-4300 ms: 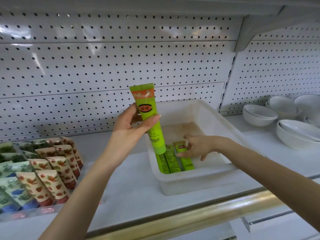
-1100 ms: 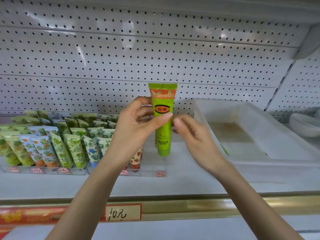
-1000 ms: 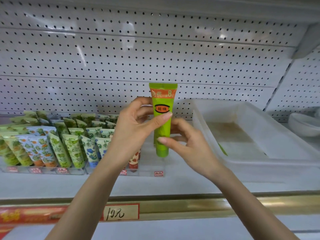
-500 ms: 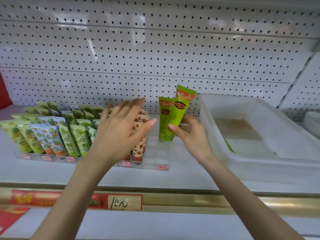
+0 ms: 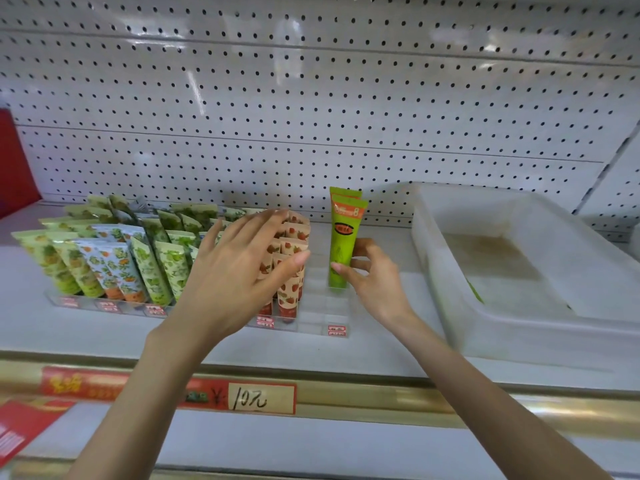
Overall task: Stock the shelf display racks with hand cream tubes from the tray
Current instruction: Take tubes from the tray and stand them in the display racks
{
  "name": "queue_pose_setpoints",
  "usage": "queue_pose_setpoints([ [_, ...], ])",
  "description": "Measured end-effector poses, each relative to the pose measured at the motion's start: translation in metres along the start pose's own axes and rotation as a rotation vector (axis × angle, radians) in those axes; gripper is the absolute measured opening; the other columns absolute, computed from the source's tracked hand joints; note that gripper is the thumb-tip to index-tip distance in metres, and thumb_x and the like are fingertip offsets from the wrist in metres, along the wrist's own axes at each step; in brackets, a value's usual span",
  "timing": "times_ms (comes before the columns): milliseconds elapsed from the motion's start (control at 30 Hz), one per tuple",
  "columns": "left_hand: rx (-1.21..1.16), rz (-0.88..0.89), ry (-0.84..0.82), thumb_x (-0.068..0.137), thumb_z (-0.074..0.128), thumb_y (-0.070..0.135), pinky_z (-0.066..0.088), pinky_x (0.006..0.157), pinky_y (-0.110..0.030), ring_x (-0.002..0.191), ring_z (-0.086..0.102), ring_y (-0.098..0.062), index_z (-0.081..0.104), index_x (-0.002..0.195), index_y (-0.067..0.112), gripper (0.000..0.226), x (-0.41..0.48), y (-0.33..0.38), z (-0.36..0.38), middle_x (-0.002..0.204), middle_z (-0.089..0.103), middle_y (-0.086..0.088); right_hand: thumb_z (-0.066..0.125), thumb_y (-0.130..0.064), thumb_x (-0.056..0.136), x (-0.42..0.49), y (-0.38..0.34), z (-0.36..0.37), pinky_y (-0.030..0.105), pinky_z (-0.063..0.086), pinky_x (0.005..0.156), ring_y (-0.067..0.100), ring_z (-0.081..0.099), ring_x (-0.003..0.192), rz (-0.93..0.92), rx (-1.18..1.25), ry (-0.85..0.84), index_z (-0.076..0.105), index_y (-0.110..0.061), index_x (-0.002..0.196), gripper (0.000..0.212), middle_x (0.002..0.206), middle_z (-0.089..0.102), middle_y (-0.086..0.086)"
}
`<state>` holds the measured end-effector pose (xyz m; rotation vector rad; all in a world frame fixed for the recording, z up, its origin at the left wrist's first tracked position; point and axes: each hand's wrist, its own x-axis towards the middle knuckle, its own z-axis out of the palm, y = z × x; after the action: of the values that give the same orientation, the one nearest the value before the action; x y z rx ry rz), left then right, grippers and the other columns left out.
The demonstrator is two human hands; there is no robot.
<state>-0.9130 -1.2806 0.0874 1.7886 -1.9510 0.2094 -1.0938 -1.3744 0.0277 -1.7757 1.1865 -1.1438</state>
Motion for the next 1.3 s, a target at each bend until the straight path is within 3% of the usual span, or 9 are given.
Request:
queue_pose_setpoints([
  [300, -0.002, 0.012, -0.005, 0.082, 0.009, 0.072, 0.013, 0.114, -0.041, 0.137, 0.030, -0.016, 0.031, 0.144, 0.024, 0.081, 0.000, 0.000, 0.000, 0.147, 0.038, 0.002, 0.069, -0.020, 0.083, -0.001, 0.002, -0.002, -0.003, 0.039, 0.064, 0.009, 0.052, 0.096, 0.002, -0.103, -0.007, 0.056, -0.008, 0.116, 0.038, 0.113, 0.062, 0.004],
  [467, -0.007, 0.019, -0.009, 0.082, 0.008, 0.072, 0.013, 0.114, -0.040, 0.136, 0.030, -0.015, 0.032, 0.143, 0.025, 0.081, 0.002, 0.002, -0.001, 0.147, 0.038, 0.004, 0.071, -0.020, 0.081, -0.002, -0.001, -0.003, 0.000, 0.042, 0.065, 0.011, 0.055, 0.100, 0.021, -0.089, -0.016, 0.054, -0.012, 0.113, 0.037, 0.107, 0.060, -0.003],
  [667, 0.015, 0.049, 0.009, 0.082, 0.005, 0.073, 0.019, 0.113, -0.042, 0.133, 0.035, -0.017, 0.034, 0.142, 0.023, 0.084, 0.009, 0.010, -0.004, 0.145, 0.041, 0.003, 0.071, -0.028, 0.080, -0.008, -0.016, -0.022, 0.009, 0.044, 0.073, 0.010, 0.053, 0.107, 0.005, -0.076, 0.011, 0.050, -0.014, 0.120, 0.047, 0.119, 0.057, -0.002],
  [800, 0.014, 0.092, 0.008, 0.080, 0.001, 0.075, 0.019, 0.111, -0.042, 0.131, 0.037, -0.019, 0.030, 0.144, 0.024, 0.087, 0.020, 0.027, -0.007, 0.145, 0.041, 0.003, 0.064, -0.030, 0.086, -0.010, -0.050, -0.055, 0.003, 0.041, 0.073, 0.002, 0.057, 0.099, -0.092, -0.048, 0.055, 0.051, -0.020, 0.113, 0.031, 0.110, 0.058, -0.008],
  [900, 0.011, 0.140, 0.003, 0.080, 0.004, 0.072, 0.019, 0.110, -0.040, 0.134, 0.032, -0.017, 0.029, 0.144, 0.026, 0.082, 0.027, 0.047, -0.007, 0.148, 0.036, 0.005, 0.060, -0.022, 0.090, -0.006, -0.074, -0.095, 0.022, 0.050, 0.081, -0.003, 0.059, 0.086, -0.151, 0.060, 0.103, 0.057, -0.020, 0.101, 0.012, 0.098, 0.061, -0.011],
  [1067, 0.038, 0.296, 0.001, 0.090, 0.013, 0.062, 0.033, 0.103, -0.046, 0.125, 0.047, -0.022, 0.046, 0.135, 0.017, 0.071, 0.038, 0.085, 0.005, 0.138, 0.050, -0.003, 0.058, -0.021, 0.092, 0.013, -0.072, -0.161, 0.041, 0.051, 0.091, 0.014, 0.060, 0.097, -0.063, -0.084, 0.194, 0.059, -0.020, 0.103, 0.011, 0.099, 0.061, -0.009],
  [1133, 0.060, 0.338, -0.002, 0.092, 0.012, 0.060, 0.036, 0.101, -0.047, 0.121, 0.052, -0.023, 0.050, 0.132, 0.015, 0.070, 0.043, 0.100, 0.012, 0.133, 0.055, -0.004, 0.058, -0.026, 0.091, 0.020, -0.060, -0.179, 0.040, 0.049, 0.094, 0.016, 0.059, 0.100, 0.056, -0.253, 0.107, 0.055, -0.021, 0.113, 0.023, 0.108, 0.060, -0.006],
  [1200, 0.047, 0.350, -0.052, 0.089, 0.009, 0.062, 0.032, 0.105, -0.045, 0.126, 0.047, -0.022, 0.045, 0.136, 0.018, 0.073, 0.048, 0.114, 0.017, 0.138, 0.050, -0.002, 0.058, -0.030, 0.091, 0.025, -0.045, -0.190, 0.033, 0.047, 0.093, 0.016, 0.056, 0.105, 0.209, -0.469, -0.092, 0.046, -0.019, 0.127, 0.039, 0.122, 0.055, -0.001],
  [1300, 0.033, 0.359, -0.122, 0.081, -0.004, 0.068, 0.021, 0.111, -0.042, 0.134, 0.034, -0.018, 0.031, 0.144, 0.024, 0.084, 0.058, 0.130, 0.028, 0.147, 0.037, 0.001, 0.058, -0.027, 0.091, 0.030, -0.022, -0.190, 0.036, 0.052, 0.087, 0.021, 0.055, 0.108, 0.436, -0.647, -0.421, 0.030, -0.013, 0.140, 0.059, 0.129, 0.049, 0.006],
])
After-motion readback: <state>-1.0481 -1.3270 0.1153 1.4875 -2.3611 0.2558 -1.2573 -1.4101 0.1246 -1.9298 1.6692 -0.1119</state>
